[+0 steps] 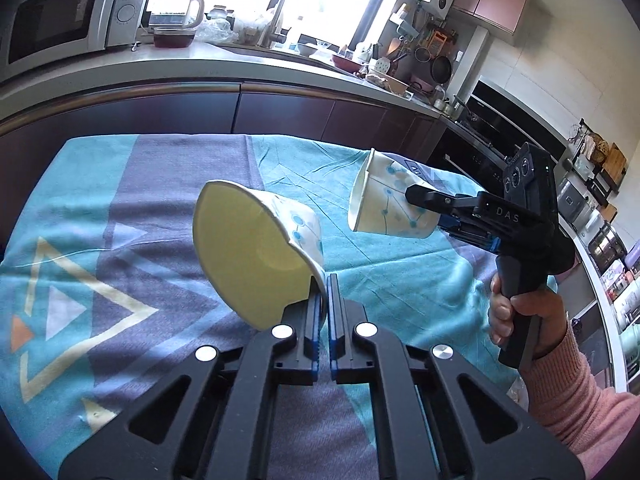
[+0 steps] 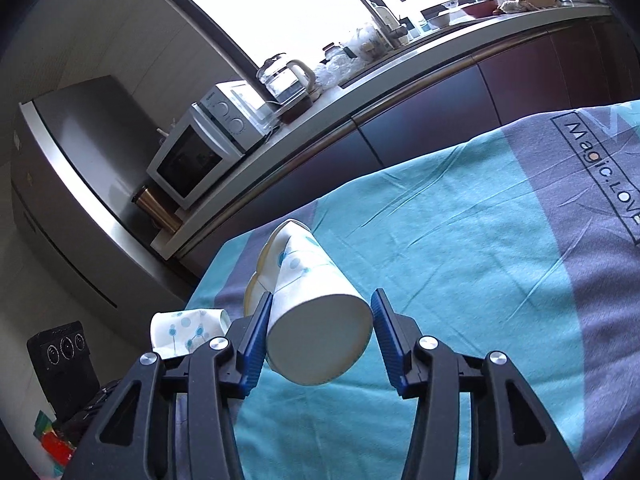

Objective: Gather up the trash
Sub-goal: 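Grasp a dotted paper cup rim with the left gripper while the right grasps the other cup, then carry both paper cups over the wastebasket with both grippers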

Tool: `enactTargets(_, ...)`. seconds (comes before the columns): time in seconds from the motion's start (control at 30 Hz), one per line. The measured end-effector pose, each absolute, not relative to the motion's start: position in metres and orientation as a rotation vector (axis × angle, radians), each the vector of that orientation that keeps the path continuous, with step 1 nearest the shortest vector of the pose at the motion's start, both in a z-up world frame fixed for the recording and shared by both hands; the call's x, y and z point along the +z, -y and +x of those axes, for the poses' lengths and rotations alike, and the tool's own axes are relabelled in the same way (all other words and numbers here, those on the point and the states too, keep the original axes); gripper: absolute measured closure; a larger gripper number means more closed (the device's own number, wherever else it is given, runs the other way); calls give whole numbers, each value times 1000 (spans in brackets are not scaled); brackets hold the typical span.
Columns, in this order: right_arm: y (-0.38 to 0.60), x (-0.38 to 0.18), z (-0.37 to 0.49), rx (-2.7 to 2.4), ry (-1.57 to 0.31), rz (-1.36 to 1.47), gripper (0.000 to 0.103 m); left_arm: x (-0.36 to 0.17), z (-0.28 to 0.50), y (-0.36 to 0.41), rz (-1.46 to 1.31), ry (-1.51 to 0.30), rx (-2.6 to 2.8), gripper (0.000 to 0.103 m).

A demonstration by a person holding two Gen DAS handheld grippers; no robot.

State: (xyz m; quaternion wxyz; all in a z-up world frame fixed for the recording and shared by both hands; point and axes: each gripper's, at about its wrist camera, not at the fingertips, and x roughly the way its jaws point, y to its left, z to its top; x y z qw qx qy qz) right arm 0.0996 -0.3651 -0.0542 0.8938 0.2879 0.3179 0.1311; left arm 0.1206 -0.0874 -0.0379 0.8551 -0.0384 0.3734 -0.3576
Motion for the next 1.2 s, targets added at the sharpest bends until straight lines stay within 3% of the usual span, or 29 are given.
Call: enactTargets(1.2, 218, -43, 75, 529, -711, 539, 56, -16, 42, -71, -122, -684, -521, 100)
